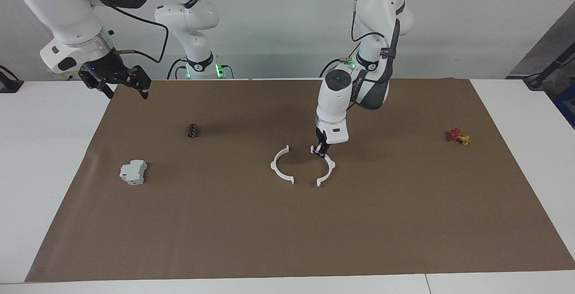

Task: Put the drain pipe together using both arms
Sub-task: 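Carry the held half-ring with the left gripper toward the placed half-ring, then press the held half-ring onto the placed half-ring with the left gripper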

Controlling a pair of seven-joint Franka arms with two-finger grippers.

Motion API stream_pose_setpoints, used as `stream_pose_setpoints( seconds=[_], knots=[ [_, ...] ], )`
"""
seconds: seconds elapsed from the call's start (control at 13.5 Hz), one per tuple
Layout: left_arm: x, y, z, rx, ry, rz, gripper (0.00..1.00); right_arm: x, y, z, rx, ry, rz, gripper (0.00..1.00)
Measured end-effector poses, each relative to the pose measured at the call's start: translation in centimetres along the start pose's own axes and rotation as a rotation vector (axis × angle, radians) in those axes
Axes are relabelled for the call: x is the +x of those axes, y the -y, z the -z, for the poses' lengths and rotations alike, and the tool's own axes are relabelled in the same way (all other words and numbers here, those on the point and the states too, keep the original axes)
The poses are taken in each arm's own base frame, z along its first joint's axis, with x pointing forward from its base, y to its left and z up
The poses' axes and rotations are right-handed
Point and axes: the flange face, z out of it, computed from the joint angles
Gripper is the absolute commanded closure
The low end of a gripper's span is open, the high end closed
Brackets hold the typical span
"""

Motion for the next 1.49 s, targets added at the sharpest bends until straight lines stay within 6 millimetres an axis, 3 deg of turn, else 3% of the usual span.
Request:
stream_pose_setpoints(
  seconds=[0.37, 0.89, 1.49],
  knots=[
    [-2.5, -1.5, -0.2, -0.012, 0.004, 0.010, 1.00, 0.0, 0.0, 0.0, 0.000, 0.000, 0.000, 0.00],
    [-5.3, -1.5, -0.7, -0.004, 0.008, 0.006, 1.00, 0.0, 0.0, 0.0, 0.000, 0.000, 0.000, 0.00],
    [-5.5, -1.5, -0.7, -0.003, 0.006, 0.005, 1.00, 0.0, 0.0, 0.0, 0.000, 0.000, 0.000, 0.00]
  ],
)
